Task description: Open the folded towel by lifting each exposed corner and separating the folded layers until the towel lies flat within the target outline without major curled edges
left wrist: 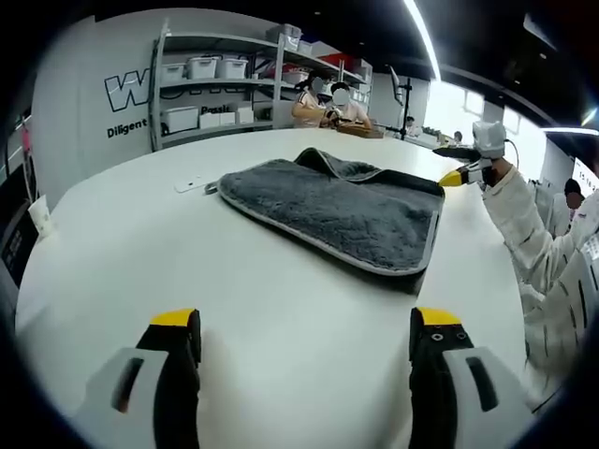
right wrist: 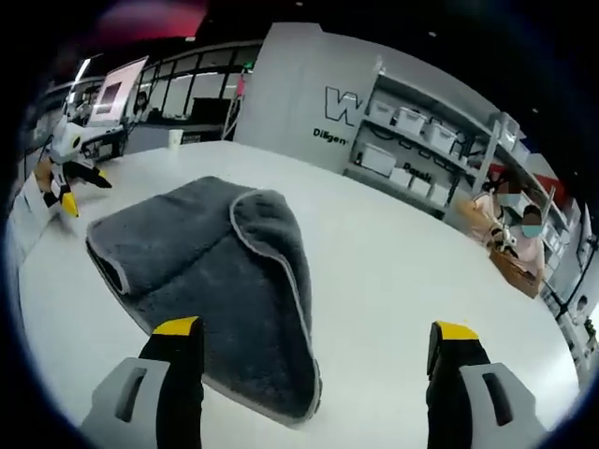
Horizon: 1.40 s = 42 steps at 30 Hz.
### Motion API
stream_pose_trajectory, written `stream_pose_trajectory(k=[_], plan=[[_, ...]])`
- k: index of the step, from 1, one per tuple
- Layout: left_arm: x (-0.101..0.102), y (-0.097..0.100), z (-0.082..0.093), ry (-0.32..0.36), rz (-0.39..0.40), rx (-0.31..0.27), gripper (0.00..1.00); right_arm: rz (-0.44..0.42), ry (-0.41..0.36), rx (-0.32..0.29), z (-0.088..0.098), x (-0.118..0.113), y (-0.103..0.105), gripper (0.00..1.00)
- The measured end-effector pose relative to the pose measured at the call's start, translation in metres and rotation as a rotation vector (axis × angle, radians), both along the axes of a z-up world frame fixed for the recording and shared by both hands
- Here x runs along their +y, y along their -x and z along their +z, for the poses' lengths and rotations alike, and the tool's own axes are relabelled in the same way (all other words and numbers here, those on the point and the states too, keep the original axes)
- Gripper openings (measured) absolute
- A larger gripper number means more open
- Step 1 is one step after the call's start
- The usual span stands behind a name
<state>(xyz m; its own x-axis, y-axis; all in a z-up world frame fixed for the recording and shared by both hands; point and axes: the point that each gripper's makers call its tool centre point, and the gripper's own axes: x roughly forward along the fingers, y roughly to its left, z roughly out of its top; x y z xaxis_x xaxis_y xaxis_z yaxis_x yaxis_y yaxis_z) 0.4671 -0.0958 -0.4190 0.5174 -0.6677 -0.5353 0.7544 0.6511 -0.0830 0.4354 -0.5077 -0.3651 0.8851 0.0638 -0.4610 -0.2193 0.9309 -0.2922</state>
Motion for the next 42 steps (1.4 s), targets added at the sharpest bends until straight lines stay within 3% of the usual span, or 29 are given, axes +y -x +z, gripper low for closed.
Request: stream_pose_trajectory(k=[3, 13, 18, 24, 29, 34, 42], plan=[[0.001, 0.000, 0.000, 0.000, 0.003, 0.000, 0.91, 0.033, -0.001, -0.034, 0.013, 0.014, -0.010, 0.98], [0.001, 0.000, -0.001, -0.006, 0.003, 0.000, 0.91, 0.155, -0.051, -0.093, 0.038, 0.072, -0.039, 0.78], [0.003, -0.001, -0.002, -0.012, 0.015, 0.005, 0.91, 0.201, -0.061, -0.094, 0.042, 0.103, -0.057, 0.71], [0.002, -0.001, -0.001, -0.007, 0.013, 0.001, 0.92, 0.214, -0.089, -0.090, 0.048, 0.125, -0.078, 0.60], [0.002, -0.002, 0.000, -0.009, 0.015, -0.002, 0.92, 0.206, -0.092, -0.058, 0.039, 0.144, -0.102, 0.49], [0.003, -0.003, 0.000, -0.012, 0.016, -0.001, 0.92, 0.223, -0.068, -0.013, 0.017, 0.167, -0.120, 0.45], [0.003, -0.003, 0.000, -0.008, 0.018, -0.002, 0.92, 0.191, -0.045, 0.011, -0.011, 0.167, -0.149, 0.33]])
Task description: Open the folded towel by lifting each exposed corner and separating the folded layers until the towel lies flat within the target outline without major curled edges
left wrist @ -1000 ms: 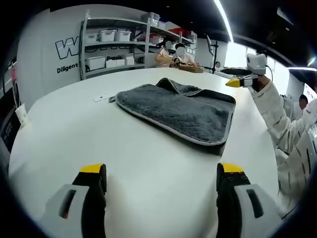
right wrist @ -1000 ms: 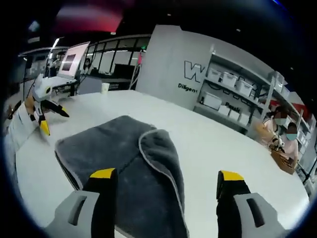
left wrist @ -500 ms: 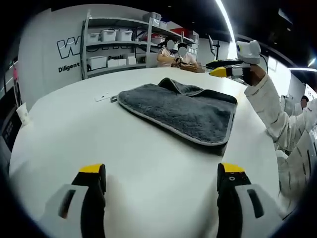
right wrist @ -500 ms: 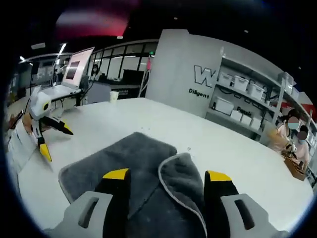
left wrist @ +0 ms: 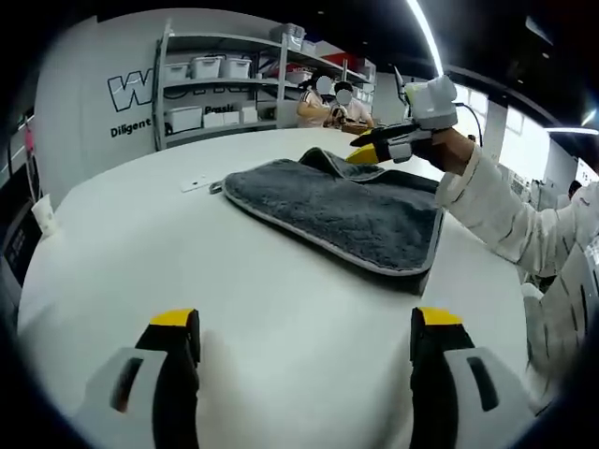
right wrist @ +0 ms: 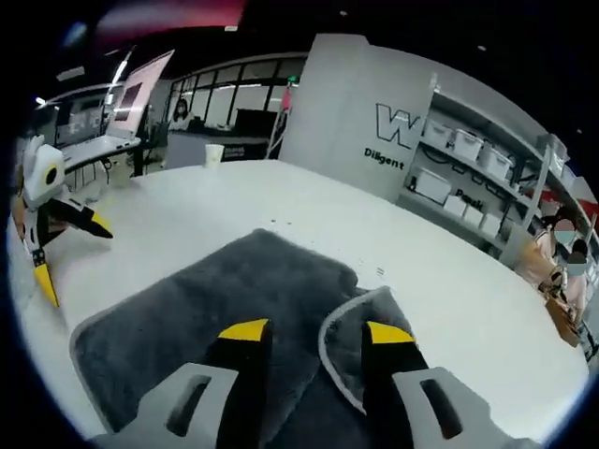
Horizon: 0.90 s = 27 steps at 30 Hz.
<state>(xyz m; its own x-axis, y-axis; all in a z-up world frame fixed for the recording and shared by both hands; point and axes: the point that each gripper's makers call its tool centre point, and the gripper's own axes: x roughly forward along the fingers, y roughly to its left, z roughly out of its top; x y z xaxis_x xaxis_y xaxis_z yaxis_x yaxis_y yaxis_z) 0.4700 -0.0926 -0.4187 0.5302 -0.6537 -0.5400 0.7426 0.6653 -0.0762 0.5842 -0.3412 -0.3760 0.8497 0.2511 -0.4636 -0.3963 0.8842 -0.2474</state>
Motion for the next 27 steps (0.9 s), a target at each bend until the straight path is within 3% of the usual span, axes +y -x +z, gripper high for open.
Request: stream_pose_trajectory(k=[15, 18, 27], plan=[[0.001, 0.002, -0.001, 0.000, 0.011, -0.002, 0.92, -0.017, 0.036, 0.061, -0.039, -0.005, -0.024, 0.18], [0.001, 0.003, -0.001, 0.001, 0.013, -0.003, 0.92, -0.032, 0.025, 0.053, -0.039, -0.011, -0.027, 0.09], [0.002, 0.002, -0.001, -0.006, 0.014, -0.005, 0.91, -0.001, 0.005, 0.057, -0.042, -0.011, -0.025, 0.01]])
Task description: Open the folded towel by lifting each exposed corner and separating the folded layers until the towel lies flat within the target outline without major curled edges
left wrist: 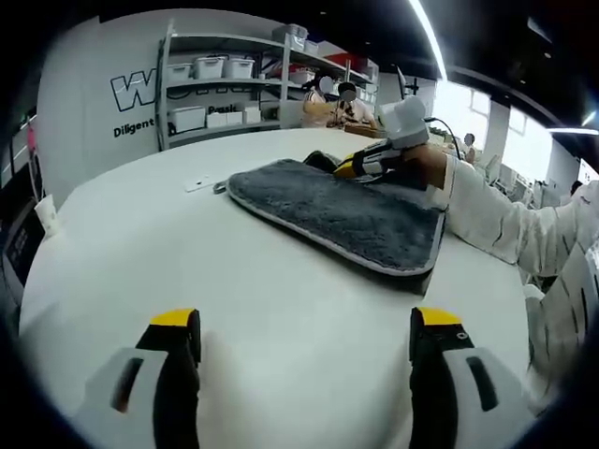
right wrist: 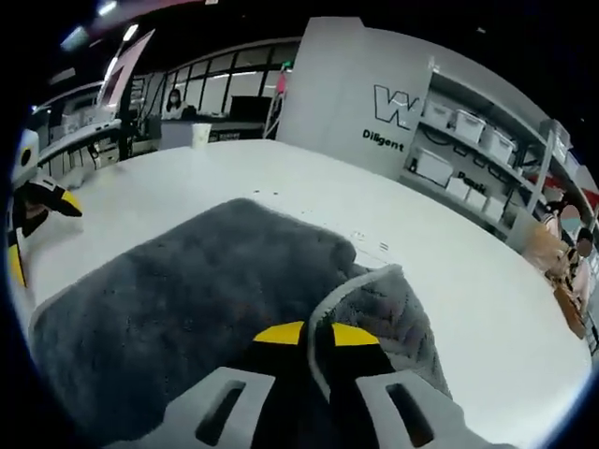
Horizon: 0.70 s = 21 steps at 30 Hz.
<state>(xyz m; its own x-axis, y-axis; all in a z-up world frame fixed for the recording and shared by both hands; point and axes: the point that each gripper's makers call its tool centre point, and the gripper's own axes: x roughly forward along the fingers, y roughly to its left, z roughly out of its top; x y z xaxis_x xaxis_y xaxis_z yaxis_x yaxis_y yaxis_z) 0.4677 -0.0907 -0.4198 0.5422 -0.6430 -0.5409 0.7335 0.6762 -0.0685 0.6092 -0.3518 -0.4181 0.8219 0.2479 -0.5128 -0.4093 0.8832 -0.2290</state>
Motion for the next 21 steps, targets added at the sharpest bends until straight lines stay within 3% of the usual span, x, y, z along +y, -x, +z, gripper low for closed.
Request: stream_pose_trajectory(k=[10, 21], plan=[[0.000, -0.001, 0.000, -0.011, -0.003, -0.002, 0.91, 0.001, -0.016, -0.046, 0.021, -0.009, 0.002, 0.00], [0.000, 0.000, 0.002, -0.009, -0.001, -0.008, 0.91, -0.065, 0.078, -0.132, 0.056, -0.047, 0.003, 0.00]])
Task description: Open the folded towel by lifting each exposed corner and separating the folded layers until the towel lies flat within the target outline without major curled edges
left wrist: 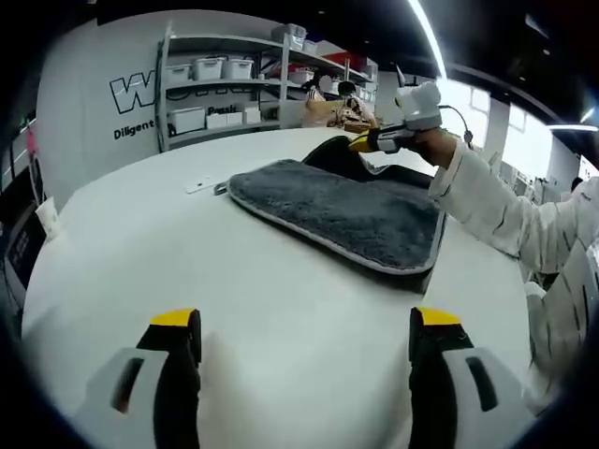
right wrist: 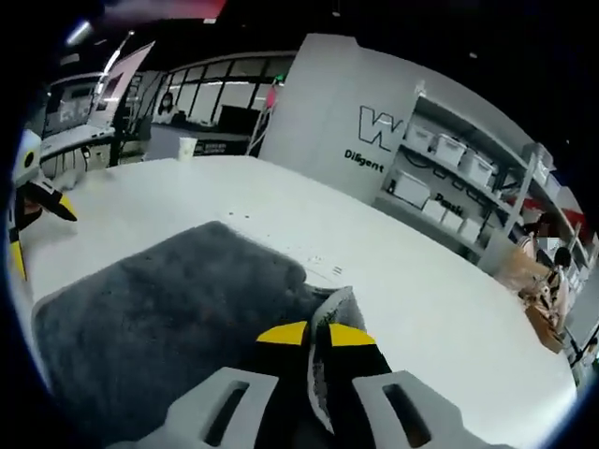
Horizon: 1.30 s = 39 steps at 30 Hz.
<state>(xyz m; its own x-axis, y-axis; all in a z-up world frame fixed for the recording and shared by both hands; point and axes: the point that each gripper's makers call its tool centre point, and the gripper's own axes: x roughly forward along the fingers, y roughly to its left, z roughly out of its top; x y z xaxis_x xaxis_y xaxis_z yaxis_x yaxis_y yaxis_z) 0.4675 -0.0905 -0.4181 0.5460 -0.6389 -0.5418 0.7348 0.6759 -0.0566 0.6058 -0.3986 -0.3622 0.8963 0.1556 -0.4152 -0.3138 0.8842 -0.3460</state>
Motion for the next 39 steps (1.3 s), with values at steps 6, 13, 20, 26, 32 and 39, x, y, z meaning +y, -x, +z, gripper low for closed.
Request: stream_pose_trajectory(k=[6, 13, 20, 26, 32, 39], plan=[[0.000, -0.001, 0.000, -0.001, -0.001, 0.000, 0.91, -0.060, 0.044, -0.029, 0.011, -0.028, -0.004, 0.00], [0.000, -0.001, 0.000, -0.003, -0.004, 0.001, 0.91, -0.114, 0.101, -0.034, 0.014, -0.060, -0.008, 0.00], [0.001, -0.001, 0.000, -0.001, -0.003, 0.000, 0.91, -0.145, 0.125, -0.023, 0.014, -0.085, -0.012, 0.00], [0.002, -0.001, 0.000, 0.000, -0.002, 0.001, 0.91, -0.144, 0.167, -0.014, 0.016, -0.094, -0.019, 0.00], [0.001, -0.001, -0.001, -0.003, -0.003, 0.003, 0.91, -0.138, 0.213, 0.010, 0.018, -0.105, -0.035, 0.00], [0.003, -0.002, -0.002, -0.004, 0.003, 0.007, 0.90, -0.164, 0.280, 0.038, 0.017, -0.126, -0.050, 0.00]])
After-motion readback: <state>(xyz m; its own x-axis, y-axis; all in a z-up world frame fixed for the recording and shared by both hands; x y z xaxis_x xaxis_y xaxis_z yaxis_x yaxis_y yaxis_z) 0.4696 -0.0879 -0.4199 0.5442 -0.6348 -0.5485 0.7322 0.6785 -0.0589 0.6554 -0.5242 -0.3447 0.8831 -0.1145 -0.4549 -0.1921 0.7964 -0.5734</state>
